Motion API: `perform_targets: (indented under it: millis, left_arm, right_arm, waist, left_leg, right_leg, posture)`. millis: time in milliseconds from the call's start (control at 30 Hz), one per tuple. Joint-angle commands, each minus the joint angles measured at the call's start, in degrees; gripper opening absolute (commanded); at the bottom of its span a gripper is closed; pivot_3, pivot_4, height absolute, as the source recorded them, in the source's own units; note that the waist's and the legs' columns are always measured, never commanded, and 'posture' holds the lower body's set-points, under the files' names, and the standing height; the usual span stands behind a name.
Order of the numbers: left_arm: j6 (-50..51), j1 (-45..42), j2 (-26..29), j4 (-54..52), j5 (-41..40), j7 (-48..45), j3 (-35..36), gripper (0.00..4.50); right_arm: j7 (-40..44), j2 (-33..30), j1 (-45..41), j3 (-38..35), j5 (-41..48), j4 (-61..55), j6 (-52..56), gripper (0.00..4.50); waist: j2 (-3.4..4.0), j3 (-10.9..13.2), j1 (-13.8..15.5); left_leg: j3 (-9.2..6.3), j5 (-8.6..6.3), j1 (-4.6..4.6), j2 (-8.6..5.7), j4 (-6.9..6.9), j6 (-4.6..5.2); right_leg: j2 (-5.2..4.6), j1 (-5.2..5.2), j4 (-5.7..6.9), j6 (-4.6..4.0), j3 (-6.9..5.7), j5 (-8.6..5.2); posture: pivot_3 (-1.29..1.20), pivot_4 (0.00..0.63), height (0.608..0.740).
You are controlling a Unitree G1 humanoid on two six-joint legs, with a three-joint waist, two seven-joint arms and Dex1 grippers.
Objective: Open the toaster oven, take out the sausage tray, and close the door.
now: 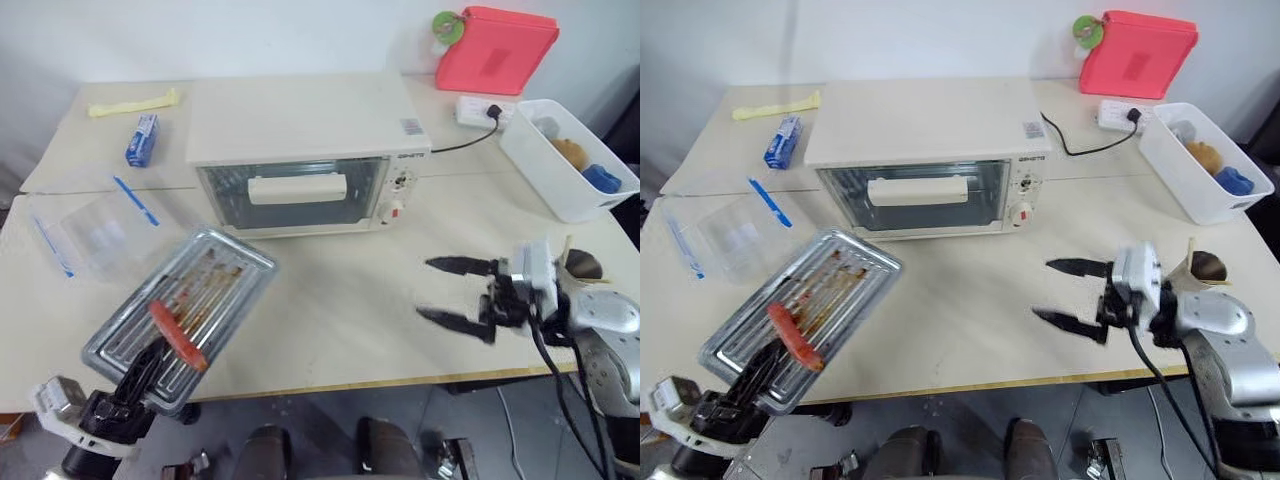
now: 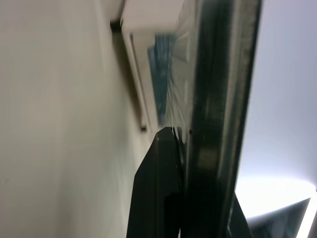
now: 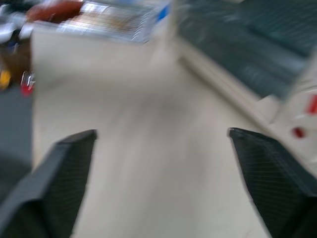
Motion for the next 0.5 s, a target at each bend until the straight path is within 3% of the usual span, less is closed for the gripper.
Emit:
perform_targets:
  millis: [33,333,500]
  left_arm:
    - [8.0,-6.6,9.7,4.9,-1.6,-1.5,-6.5,0.0]
    - [13.6,-32.1,16.6,20.5,-1.2,4.1,-22.2,0.0]
    - [16.2,-42.6,15.0,25.3,7.9,3.0,-29.3,0.0]
  right_arm:
    - [-2.4,0.4,6.1,-6.2,-0.5,-6.0,-3.7,4.49]
    - [-7.5,2.1,19.3,-12.5,2.0,-13.4,-0.9,4.49]
    - [-10.1,2.9,21.9,-12.5,1.4,-16.3,-0.9,4.49]
  waist:
    - [0.02,0.0,0.3]
    - [0.06,0.0,-0.7]
    - [0.06,0.0,-0.5]
  left_leg:
    - [-0.01,0.01,-0.01,-0.01,0.06,-0.01]
    - [-0.01,-0.14,0.26,0.01,0.2,0.13]
    - [0.13,-0.12,0.16,-0.01,0.2,0.09]
  right_leg:
    - [-0.01,0.01,0.07,-0.01,0.01,0.0]
    - [-0.05,0.15,0.24,-0.02,0.25,0.2]
    - [-0.05,-0.01,0.33,0.1,0.25,0.27]
  posture:
    - [0.0,0.15,0.74]
    - [0.0,0.15,0.74]
    - [0.0,0.15,0.74]
